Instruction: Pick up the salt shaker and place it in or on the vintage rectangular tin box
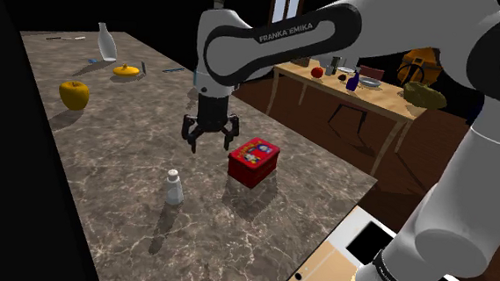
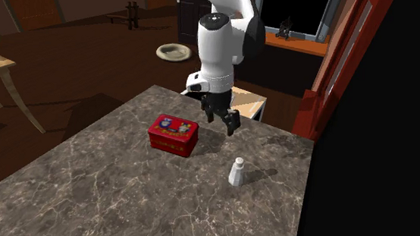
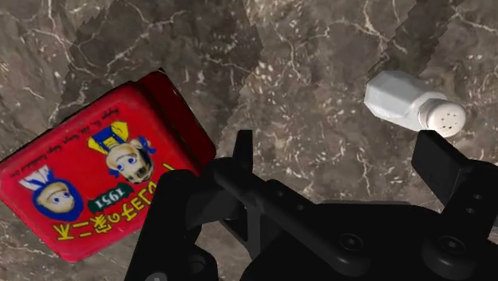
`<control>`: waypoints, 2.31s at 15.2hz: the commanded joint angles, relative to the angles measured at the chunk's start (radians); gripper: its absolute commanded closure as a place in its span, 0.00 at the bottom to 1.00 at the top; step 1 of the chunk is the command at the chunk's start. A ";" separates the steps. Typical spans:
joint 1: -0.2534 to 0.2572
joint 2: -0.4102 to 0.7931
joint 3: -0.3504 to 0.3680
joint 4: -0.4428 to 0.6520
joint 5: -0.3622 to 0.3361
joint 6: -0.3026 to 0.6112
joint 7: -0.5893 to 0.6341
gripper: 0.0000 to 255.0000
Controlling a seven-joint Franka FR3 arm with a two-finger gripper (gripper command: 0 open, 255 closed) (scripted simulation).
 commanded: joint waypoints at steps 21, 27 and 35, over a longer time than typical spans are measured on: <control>0.137 0.442 0.001 0.334 -0.103 0.019 0.203 0.00; 0.137 0.442 0.001 0.335 -0.103 0.019 0.203 1.00; 0.136 0.436 0.002 0.340 -0.101 0.009 0.204 1.00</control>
